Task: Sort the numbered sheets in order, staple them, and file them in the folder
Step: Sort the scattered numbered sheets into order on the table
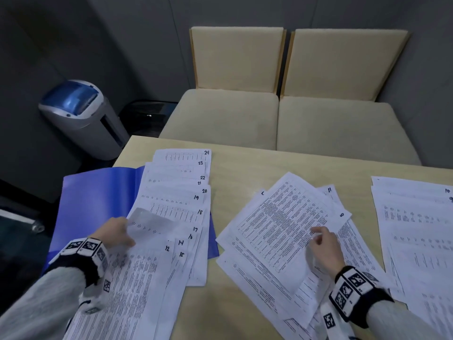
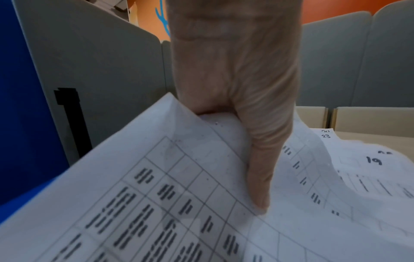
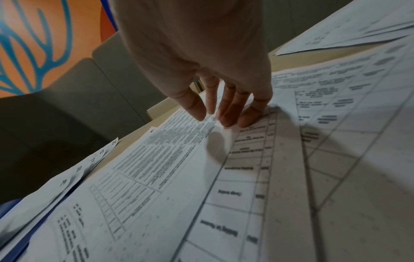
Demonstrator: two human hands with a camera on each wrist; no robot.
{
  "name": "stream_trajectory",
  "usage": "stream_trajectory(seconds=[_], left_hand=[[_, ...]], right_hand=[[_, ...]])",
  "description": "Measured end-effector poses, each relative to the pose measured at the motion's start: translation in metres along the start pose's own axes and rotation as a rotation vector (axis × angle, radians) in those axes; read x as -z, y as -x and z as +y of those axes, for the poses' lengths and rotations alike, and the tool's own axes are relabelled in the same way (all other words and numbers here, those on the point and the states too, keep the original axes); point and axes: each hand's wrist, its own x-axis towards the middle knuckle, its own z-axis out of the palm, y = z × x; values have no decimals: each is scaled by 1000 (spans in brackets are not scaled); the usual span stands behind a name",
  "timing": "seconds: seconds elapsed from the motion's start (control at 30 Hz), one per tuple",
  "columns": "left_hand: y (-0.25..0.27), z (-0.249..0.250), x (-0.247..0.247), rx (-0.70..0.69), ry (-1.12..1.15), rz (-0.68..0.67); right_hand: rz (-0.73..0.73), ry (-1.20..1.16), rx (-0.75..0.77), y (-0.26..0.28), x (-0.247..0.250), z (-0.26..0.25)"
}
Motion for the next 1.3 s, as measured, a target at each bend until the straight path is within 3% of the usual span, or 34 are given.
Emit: stream_trajectory(seconds=[0.17, 0.27, 0.4, 0.43, 0.5, 0.6, 0.67, 0.7, 0.8, 0.9, 1.13, 1.3], left_hand=[[5, 10, -8, 33, -11, 60], [5, 19, -11, 58, -157, 109], [-1, 49, -17, 240, -378, 327], [0, 67, -17, 223, -368, 412], [4, 112, -21, 47, -302, 554], [19, 197, -46, -445, -128, 665], [29, 251, -70, -673, -16, 550], [30, 273, -83, -697, 12, 481], [19, 313, -109, -497, 0, 331], [12, 328, -118, -282, -2, 266], [12, 324, -126, -231, 431, 74], [21, 326, -135, -164, 346, 31]], right_hand=[[-14, 5, -5, -5, -1, -1], [-17, -10, -18, -5, 0, -2], [9, -79, -108, -6, 12, 0], [29, -104, -136, -7, 15, 3], [71, -171, -201, -8, 22, 8], [122, -331, -331, -10, 28, 19], [135, -416, -396, -10, 31, 25], [127, -475, -423, -10, 30, 28], [99, -654, -494, -10, 29, 37], [90, -706, -492, -9, 30, 39], [2, -819, -513, -4, 38, 36], [24, -761, -458, -4, 34, 24]])
